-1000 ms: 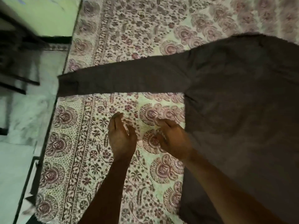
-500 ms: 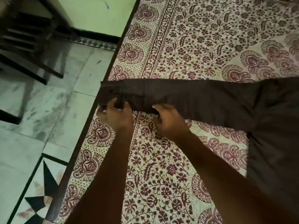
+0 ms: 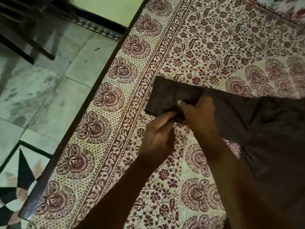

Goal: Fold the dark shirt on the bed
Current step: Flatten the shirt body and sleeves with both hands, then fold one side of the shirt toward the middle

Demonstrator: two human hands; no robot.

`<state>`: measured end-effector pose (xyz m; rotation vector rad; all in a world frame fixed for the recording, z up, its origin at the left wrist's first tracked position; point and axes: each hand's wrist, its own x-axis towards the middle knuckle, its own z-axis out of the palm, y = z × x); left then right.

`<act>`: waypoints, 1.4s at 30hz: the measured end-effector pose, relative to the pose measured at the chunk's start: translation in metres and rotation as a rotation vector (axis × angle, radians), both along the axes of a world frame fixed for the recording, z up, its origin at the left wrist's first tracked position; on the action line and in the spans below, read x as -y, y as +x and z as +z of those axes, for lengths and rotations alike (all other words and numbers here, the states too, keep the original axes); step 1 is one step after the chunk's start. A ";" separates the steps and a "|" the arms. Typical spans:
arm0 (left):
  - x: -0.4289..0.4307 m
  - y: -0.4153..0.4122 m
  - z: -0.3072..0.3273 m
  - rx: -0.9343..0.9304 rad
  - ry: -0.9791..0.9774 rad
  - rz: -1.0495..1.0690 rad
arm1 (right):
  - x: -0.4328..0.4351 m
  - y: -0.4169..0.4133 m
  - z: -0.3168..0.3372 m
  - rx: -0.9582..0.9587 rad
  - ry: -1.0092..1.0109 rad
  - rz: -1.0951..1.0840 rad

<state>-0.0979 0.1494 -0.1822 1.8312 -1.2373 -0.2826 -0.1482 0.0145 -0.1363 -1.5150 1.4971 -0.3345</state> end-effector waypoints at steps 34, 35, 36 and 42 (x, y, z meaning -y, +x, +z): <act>0.230 -0.388 -0.017 0.335 0.543 -0.127 | 0.260 -0.723 0.027 -0.240 -0.407 -0.560; 0.232 -0.394 -0.019 0.338 0.554 -0.132 | 0.267 -0.732 0.022 -0.239 -0.405 -0.574; 0.236 -0.399 -0.022 0.340 0.563 -0.140 | 0.274 -0.740 0.019 -0.238 -0.392 -0.584; 0.256 -0.430 -0.030 0.369 0.610 -0.174 | 0.311 -0.775 -0.005 -0.189 -0.286 -0.720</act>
